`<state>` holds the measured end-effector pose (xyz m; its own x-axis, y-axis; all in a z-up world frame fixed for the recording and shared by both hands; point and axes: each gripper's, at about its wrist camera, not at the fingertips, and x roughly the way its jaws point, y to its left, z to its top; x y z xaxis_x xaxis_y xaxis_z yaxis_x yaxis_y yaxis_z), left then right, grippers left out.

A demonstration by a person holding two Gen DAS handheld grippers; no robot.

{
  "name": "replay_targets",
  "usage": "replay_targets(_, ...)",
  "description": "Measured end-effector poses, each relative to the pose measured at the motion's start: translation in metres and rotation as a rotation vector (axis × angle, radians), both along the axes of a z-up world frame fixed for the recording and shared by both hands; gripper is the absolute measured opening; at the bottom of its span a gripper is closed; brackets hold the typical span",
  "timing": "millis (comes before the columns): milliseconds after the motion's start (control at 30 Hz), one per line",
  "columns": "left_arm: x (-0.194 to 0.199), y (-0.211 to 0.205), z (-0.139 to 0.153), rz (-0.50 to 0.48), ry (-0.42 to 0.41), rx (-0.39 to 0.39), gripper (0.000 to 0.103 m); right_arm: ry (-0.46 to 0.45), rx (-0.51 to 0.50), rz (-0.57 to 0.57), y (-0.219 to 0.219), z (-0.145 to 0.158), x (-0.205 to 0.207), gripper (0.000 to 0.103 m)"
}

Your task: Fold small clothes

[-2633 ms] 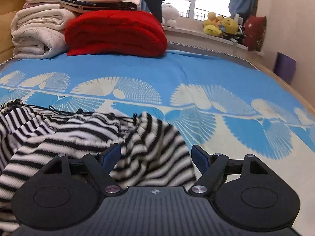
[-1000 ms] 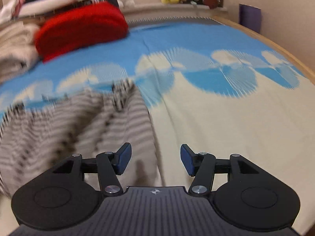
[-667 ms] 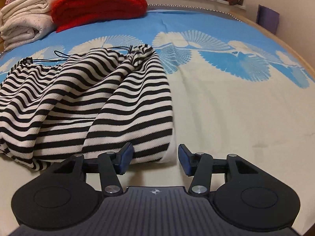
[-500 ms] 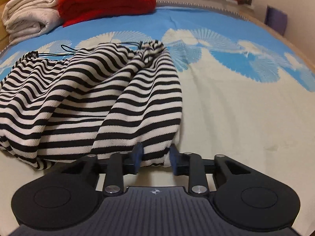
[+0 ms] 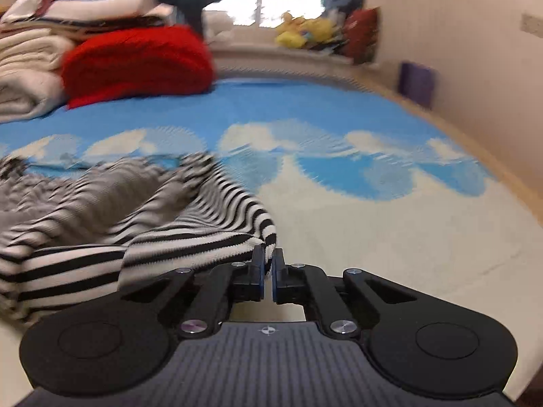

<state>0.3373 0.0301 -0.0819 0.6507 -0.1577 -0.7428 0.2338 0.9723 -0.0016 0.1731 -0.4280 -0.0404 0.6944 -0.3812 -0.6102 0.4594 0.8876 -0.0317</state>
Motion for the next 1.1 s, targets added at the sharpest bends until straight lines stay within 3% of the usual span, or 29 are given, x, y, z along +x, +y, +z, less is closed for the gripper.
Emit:
replay_targets(133,0.001,0.001,0.005,0.026,-0.036,0.023,0.004,0.017,-0.001,-0.045,-0.01,-0.007,0.003,0.002)
replay_targets(267,-0.007,0.001,0.009,0.052,-0.12,0.116,0.004,-0.033,-0.078,-0.058,-0.005,0.006,0.001,0.002)
replay_targets(433,0.0,0.002,-0.012,-0.012,-0.004,0.157,0.004,0.13,0.008,-0.06,-0.023,-0.022,0.017,0.002)
replay_targets(467,0.0,0.002,-0.017,-0.017,0.014,0.17,0.01,0.18,0.031,-0.033,-0.023,-0.029,0.019,0.002)
replay_targets(533,0.002,0.003,-0.022,-0.014,0.03,0.21,0.032,0.24,0.079,-0.006,-0.026,-0.043,0.018,0.005)
replay_targets(567,0.003,0.007,-0.02,0.014,0.016,0.219,0.055,0.266,0.088,0.019,-0.026,-0.047,0.018,0.007)
replay_targets(600,0.004,0.013,-0.015,0.052,0.0,0.21,0.069,0.286,0.071,0.037,-0.025,-0.049,0.016,0.014)
replay_targets(633,0.004,0.021,-0.008,0.097,-0.02,0.189,0.074,0.284,0.043,0.034,-0.023,-0.047,0.014,0.036)
replay_targets(700,0.003,0.044,0.009,0.208,-0.054,0.105,0.084,0.241,-0.024,0.004,-0.021,-0.034,0.004,0.066)
replay_targets(767,0.001,0.06,0.026,0.298,-0.099,0.018,0.084,0.143,-0.064,-0.042,-0.02,-0.015,-0.006,0.068)
replay_targets(833,0.006,0.057,0.047,0.275,-0.149,-0.068,0.084,0.02,-0.033,-0.051,-0.017,0.005,-0.006,0.068)
replay_targets(900,0.018,0.038,0.063,0.21,-0.183,-0.129,0.084,-0.067,0.067,0.048,-0.01,0.02,0.014,0.065)
replay_targets(1000,0.051,-0.013,0.07,0.051,-0.152,-0.184,0.089,-0.084,0.196,0.237,0.011,0.029,0.062,0.06)
replay_targets(1100,0.083,-0.061,0.053,-0.073,-0.05,-0.219,0.09,-0.044,0.202,0.352,0.041,0.021,0.118,0.059)
